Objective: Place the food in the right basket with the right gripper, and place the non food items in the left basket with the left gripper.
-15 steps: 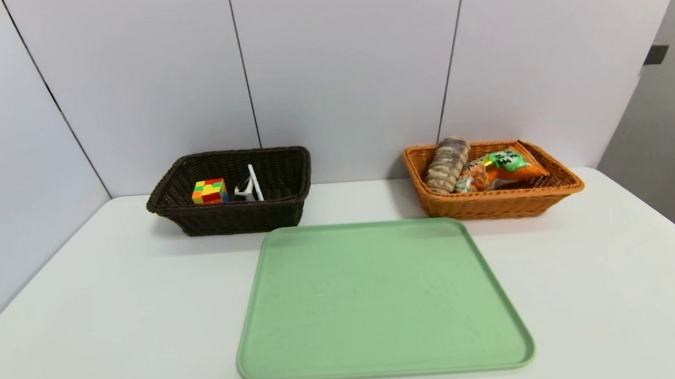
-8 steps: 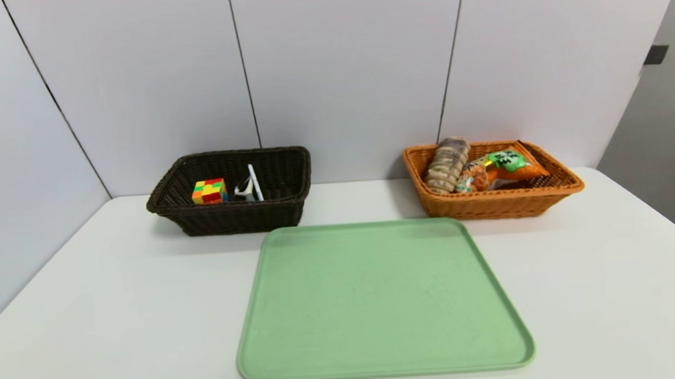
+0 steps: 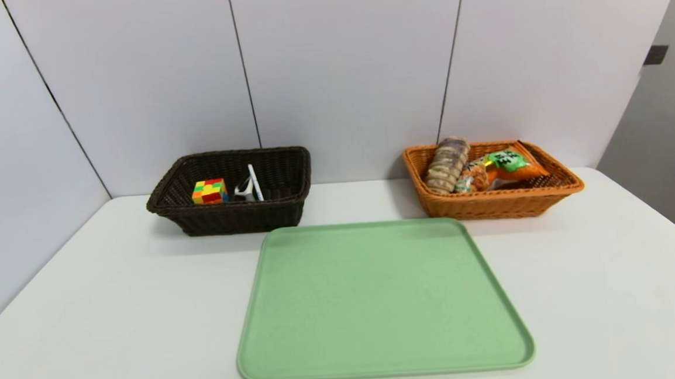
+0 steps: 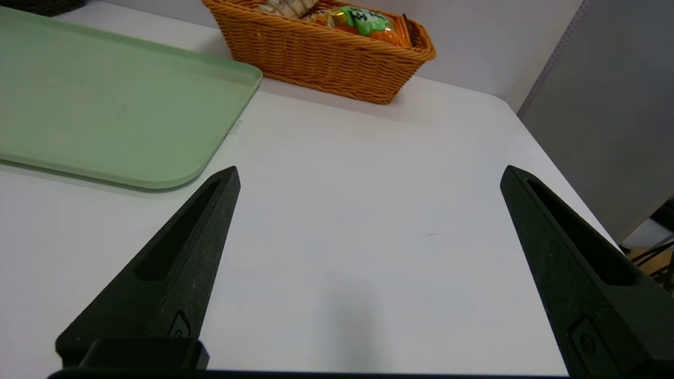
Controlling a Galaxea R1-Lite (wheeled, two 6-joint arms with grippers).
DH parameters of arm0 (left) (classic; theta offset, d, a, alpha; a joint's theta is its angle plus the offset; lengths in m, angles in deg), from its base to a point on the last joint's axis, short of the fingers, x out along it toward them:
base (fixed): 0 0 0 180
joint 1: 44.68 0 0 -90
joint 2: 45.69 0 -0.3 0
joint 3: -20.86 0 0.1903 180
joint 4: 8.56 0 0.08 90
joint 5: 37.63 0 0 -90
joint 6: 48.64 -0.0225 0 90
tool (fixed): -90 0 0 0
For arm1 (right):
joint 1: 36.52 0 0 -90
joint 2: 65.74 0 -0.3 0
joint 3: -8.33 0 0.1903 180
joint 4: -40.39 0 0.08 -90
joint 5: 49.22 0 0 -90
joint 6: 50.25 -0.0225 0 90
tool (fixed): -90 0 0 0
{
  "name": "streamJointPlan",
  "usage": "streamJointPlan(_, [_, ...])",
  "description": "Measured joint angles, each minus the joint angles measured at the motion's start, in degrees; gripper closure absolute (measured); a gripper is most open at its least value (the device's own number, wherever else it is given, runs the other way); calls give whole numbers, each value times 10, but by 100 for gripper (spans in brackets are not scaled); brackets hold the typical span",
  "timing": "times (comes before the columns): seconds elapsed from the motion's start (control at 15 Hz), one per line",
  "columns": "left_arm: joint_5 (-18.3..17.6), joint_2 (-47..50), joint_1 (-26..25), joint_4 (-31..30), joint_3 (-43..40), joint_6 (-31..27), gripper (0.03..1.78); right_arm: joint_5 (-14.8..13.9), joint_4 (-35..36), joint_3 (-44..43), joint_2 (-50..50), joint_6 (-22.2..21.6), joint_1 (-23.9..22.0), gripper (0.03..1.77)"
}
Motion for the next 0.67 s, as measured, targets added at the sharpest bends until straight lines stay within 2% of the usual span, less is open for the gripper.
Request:
streamJointPlan(0.33, [0,0,0,0,0,0,12,-5,-9,0,0,-15,0,9])
streamJointPlan(0.6, [0,-1,0,0,0,0,12,-14,-16,0,0,-66,0,9])
streamJointPlan(0.67, [0,-1,0,0,0,0,12,-14,-18,0,0,-66,0,9])
